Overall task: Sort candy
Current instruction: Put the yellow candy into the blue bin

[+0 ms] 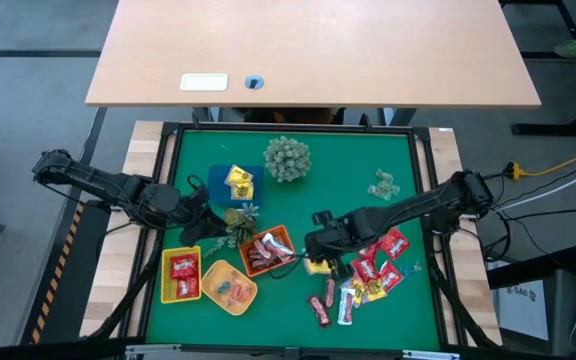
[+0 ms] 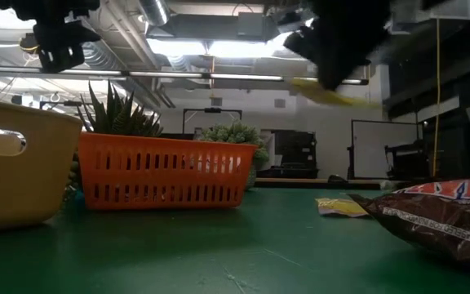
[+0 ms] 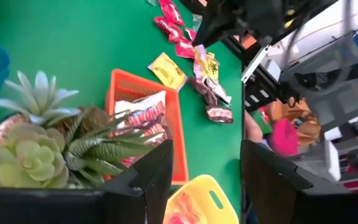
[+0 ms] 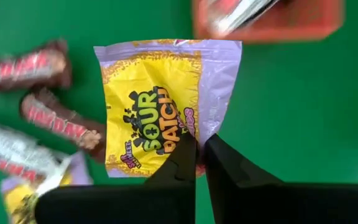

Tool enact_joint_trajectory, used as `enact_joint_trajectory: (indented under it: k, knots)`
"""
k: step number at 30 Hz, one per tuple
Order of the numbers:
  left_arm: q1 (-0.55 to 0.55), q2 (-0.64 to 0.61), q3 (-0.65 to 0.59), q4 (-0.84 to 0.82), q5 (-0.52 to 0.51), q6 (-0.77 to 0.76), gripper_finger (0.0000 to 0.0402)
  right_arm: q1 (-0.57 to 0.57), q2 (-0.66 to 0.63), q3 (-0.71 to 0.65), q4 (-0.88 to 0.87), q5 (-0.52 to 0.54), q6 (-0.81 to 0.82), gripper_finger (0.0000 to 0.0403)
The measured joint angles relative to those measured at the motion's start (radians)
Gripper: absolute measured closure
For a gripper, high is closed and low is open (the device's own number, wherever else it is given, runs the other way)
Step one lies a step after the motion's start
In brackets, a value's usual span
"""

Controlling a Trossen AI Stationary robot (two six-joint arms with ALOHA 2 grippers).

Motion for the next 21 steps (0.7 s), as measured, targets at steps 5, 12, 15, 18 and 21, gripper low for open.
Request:
enact_joint_trajectory:
  k: [5,12,15,18,21]
  knots:
    - [0.0,0.0,0.0,0.0,-0.019,0.06,0.023,-0.064,-0.002,0.072,0.106,0.103,-0.097,0.0391]
    - [0.0,0.0,0.0,-0.001,-0.04,0.146,0.023,-0.237,0.035,0.074,0.486,0.081,-0.182,0.0385]
    - [0.0,0.0,0.0,0.0,-0.058,0.183,0.023,-0.305,0.09,0.074,0.678,0.042,-0.182,0.0385]
    - [0.0,0.0,0.0,0.002,-0.066,0.213,0.023,-0.361,0.142,0.074,0.853,0.015,-0.182,0.0384]
    - [0.0,0.0,0.0,0.002,-0.066,0.218,0.023,-0.402,0.194,0.074,0.972,0.013,-0.182,0.0384]
